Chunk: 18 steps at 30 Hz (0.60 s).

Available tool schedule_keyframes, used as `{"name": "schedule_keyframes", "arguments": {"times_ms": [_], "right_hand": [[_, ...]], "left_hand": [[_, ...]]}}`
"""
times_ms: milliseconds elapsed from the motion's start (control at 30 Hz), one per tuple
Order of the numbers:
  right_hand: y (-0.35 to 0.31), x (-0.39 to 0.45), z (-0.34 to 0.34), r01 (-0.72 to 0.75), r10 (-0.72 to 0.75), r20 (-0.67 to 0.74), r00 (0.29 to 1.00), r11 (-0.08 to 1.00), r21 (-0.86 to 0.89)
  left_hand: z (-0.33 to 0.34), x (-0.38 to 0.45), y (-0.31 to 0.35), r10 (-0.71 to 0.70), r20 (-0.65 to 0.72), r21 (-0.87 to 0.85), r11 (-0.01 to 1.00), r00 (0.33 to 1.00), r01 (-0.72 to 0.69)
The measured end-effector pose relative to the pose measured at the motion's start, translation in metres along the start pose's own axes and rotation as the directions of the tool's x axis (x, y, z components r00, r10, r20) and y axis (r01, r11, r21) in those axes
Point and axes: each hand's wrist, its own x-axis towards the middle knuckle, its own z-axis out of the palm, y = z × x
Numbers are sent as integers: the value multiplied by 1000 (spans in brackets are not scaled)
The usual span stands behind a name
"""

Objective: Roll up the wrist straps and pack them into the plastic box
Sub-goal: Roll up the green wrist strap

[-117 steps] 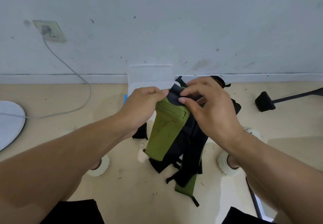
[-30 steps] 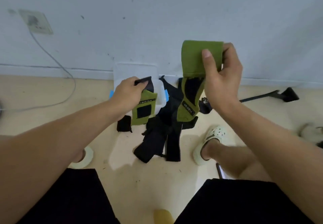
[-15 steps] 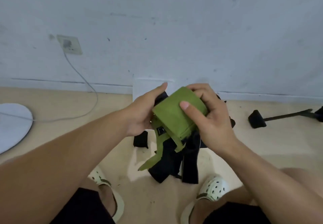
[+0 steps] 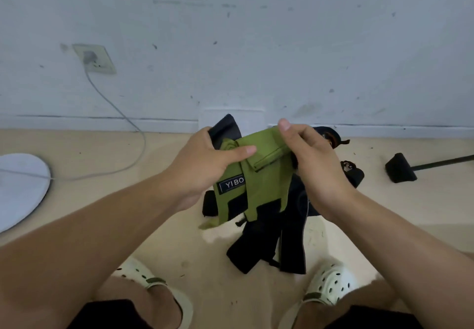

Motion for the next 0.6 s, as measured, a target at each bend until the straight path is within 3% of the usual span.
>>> {"name": "schedule_keyframes", "arguments": {"times_ms": [100, 167, 300, 433, 500, 600], "right_hand": [[8, 7, 0, -47, 47, 70, 996, 999, -10], [17, 12, -3, -115, 133, 203, 970, 988, -100], [43, 17, -9, -157, 377, 482, 791, 887, -435], [63, 16, -16, -128, 525, 510, 681, 771, -624], [62, 19, -21, -144, 531, 503, 683, 772, -619], [48, 26, -28, -252, 480, 395, 783, 826, -504]], "left_hand": [[-7, 7, -1, -2, -98, -69, 998, 995, -5], [-14, 13, -1, -17, -172, -136, 991, 985, -6], [-33, 23, 3, -56, -308, -237, 971, 950, -20], [-56, 34, 4, -76, -434, -267, 963, 898, -47], [-64, 35, 3, -55, -484, -179, 983, 873, -37], [-70, 35, 2, 68, -551, 143, 990, 832, 14]]}}
